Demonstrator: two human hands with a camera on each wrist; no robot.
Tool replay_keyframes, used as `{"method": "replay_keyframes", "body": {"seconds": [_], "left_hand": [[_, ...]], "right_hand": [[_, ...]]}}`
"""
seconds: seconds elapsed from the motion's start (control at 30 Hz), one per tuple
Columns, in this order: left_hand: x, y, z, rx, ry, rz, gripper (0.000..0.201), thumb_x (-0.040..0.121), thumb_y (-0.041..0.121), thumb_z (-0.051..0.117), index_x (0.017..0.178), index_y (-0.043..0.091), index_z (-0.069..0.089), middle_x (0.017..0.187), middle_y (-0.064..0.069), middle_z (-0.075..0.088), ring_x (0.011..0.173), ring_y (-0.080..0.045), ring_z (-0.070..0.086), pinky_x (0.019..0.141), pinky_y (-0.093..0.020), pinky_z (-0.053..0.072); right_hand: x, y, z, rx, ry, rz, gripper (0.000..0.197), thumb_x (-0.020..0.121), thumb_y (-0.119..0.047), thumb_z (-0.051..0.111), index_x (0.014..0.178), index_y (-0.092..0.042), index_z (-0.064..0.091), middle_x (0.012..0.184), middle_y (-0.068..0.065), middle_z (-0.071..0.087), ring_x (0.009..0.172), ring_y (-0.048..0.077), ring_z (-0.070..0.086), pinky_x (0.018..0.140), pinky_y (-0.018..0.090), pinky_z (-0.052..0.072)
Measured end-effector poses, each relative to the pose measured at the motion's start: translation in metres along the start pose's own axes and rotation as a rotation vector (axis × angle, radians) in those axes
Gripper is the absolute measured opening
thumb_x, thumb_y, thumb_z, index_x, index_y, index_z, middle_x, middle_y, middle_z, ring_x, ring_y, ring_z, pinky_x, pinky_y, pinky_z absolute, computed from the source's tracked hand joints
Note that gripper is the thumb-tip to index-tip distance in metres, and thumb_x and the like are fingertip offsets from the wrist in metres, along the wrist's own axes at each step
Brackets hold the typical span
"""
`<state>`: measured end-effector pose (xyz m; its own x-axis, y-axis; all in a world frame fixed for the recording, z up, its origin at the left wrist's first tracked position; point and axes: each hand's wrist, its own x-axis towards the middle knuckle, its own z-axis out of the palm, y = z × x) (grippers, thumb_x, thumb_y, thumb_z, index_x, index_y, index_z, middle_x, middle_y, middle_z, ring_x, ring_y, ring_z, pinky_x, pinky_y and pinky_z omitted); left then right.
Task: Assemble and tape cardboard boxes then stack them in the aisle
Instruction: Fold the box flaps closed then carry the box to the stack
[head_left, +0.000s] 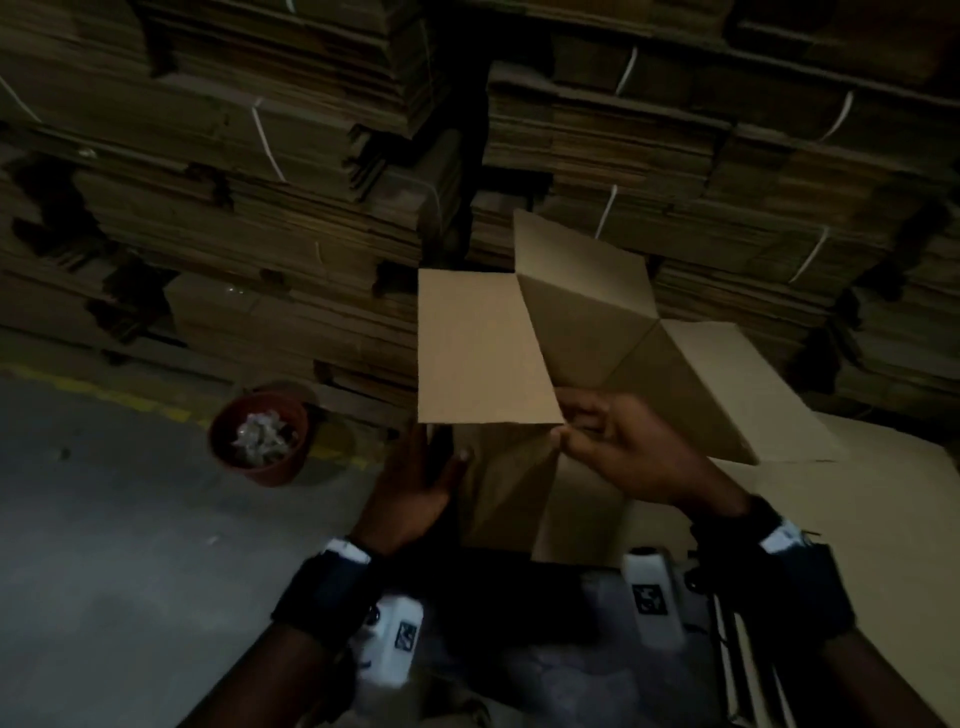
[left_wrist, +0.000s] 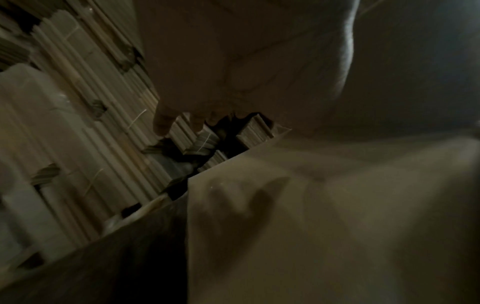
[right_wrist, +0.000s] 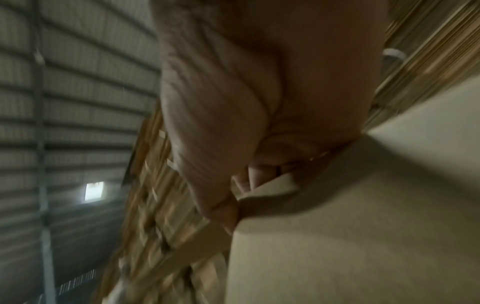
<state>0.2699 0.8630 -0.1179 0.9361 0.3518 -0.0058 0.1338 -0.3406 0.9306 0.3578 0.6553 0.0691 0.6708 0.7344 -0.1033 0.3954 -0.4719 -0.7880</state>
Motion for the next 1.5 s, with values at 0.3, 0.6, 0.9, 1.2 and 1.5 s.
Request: {"method": "replay_keyframes", "body": {"seconds": [0.3,0.6,0.9,1.2,1.5], "left_hand": [[0.09,0.041,-0.041,0.077,-0.17,-0.032,0.084,0.072,0.086,0.06,0.139,0.036,0.05,0.129,0.014,0.061,0.118,-0.014,0.061,0.098,-0.035,0.049],[0.076,0.055,-0.005,0.046,-0.22,-0.035,0.062,0.076,0.077,0.067,0.11,0.026,0.075,0.097,0.011,0.077,0.091,-0.007,0.073,0.087,-0.04,0.059],[0.063,0.061,0.015,0.05,-0.138,-0.25,0.052,0.088,0.069,0.056,0.086,0.021,0.074,0.084,0.007,0.071,0.082,-0.012,0.066,0.067,-0.025,0.046],[0.046,0.074,-0.001,-0.271,-0.293,-0.332,0.038,0.092,0.059,0.056,0.108,0.028,0.068,0.107,0.013,0.07,0.101,-0.008,0.064,0.082,-0.031,0.049],[0.059,0.105,-0.028,-0.308,-0.136,0.103,0.051,0.078,0.068,0.071,0.116,0.041,0.05,0.116,0.001,0.069,0.106,-0.012,0.067,0.079,-0.024,0.052]], "right_hand": [[-0.062,0.028,-0.071,0.117,0.297,0.056,0.044,0.099,0.012,0.046,0.119,-0.019,0.071,0.105,-0.005,0.078,0.097,0.009,0.073,0.083,0.02,0.055],[-0.059,0.139,-0.075,-0.497,0.516,0.616,0.073,0.098,-0.07,0.027,0.151,-0.02,0.029,0.157,0.015,0.035,0.147,0.04,0.026,0.115,0.068,0.021],[-0.102,0.123,0.025,0.157,0.536,0.45,0.036,0.101,-0.062,0.041,0.134,-0.05,0.045,0.129,-0.026,0.056,0.124,-0.005,0.053,0.102,0.017,0.043],[-0.116,0.112,0.052,0.482,0.582,0.464,0.073,0.08,-0.076,0.057,0.139,-0.034,0.052,0.119,-0.023,0.065,0.111,-0.003,0.062,0.089,0.018,0.047],[-0.094,0.108,0.007,0.575,0.834,0.146,0.049,0.094,-0.011,0.066,0.124,-0.038,0.039,0.138,-0.001,0.061,0.122,0.006,0.062,0.09,0.023,0.055]]}}
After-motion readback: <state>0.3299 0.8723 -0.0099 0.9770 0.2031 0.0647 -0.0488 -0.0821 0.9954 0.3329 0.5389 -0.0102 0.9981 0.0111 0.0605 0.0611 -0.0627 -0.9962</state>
